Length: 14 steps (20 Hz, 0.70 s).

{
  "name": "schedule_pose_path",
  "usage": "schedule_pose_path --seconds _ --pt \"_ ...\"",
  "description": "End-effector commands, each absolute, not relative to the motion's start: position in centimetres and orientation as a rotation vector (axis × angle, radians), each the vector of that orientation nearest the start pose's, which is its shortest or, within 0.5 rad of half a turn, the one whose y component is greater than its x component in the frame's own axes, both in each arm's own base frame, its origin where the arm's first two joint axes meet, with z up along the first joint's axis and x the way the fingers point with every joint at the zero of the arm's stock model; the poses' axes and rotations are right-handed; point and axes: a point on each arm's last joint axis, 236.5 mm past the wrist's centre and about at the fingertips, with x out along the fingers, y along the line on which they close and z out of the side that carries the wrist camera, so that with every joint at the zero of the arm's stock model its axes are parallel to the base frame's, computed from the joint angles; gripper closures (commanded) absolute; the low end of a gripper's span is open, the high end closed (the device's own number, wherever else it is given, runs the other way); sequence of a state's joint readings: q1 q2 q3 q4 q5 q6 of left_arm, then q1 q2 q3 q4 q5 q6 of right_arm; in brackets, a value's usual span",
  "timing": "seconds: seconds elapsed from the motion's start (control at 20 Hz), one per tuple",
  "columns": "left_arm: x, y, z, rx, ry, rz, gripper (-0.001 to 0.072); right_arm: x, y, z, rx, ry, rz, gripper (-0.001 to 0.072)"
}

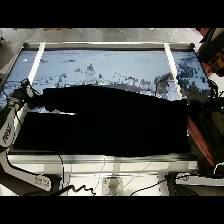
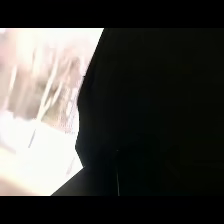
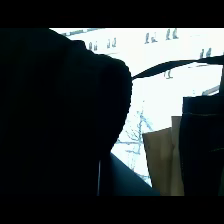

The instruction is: Fold the clothes and pants, and hang the long-sleeved shirts on hangers.

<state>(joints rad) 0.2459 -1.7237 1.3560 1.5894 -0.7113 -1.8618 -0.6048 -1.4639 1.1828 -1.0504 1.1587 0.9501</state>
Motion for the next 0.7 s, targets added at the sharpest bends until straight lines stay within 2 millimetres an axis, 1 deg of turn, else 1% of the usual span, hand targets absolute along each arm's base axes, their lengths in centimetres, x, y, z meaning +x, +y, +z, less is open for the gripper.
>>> schedule_pose_path --seconds 0.0,0.05,0.15,0.2,0.25,0.3,0.35,0.4,0.45,0.55,0.65 --pt "54.4 14.1 -2.9 -0.359 0.886 0.367 0.0696 38.6 -13.4 -2.7 0.367 1.157 0.121 0.0692" --pt "55.5 14.3 -0.6 -0.355 0.836 0.362 0.0696 38.9 -13.8 -2.6 0.362 1.144 0.108 0.0692" --pt "56.7 15.0 3.8 -0.317 0.748 0.353 0.0696 39.8 -14.6 -2.4 0.353 1.105 0.075 0.0692" --pt "56.7 15.5 6.0 -0.287 0.710 0.359 0.0696 40.3 -14.7 -2.2 0.357 1.082 0.065 0.0692" --pt "56.4 15.9 7.7 -0.261 0.685 0.366 0.0697 40.8 -14.8 -2.0 0.362 1.061 0.059 0.0692" --pt "55.8 16.2 8.6 -0.236 0.686 0.377 0.0697 41.2 -14.8 -1.9 0.354 1.047 0.053 0.0692" --pt "54.9 16.6 8.7 -0.205 0.714 0.396 0.0698 41.8 -14.6 -1.8 0.339 1.035 0.052 0.0692" --pt "53.6 17.2 7.7 -0.173 0.780 0.425 0.0698 42.3 -14.3 -1.7 0.325 1.023 0.053 0.0692" --pt "52.0 17.6 6.1 -0.146 0.864 0.453 0.0699 42.9 -13.9 -1.8 0.309 1.014 0.055 0.0692" --pt "48.7 17.8 1.4 -0.117 1.017 0.482 0.0699 43.8 -13.1 -2.1 0.273 1.007 0.063 0.0693" --pt "45.7 17.9 -3.4 -0.167 1.116 0.517 0.0696 44.2 -12.2 -2.7 0.250 1.019 0.080 0.0692"
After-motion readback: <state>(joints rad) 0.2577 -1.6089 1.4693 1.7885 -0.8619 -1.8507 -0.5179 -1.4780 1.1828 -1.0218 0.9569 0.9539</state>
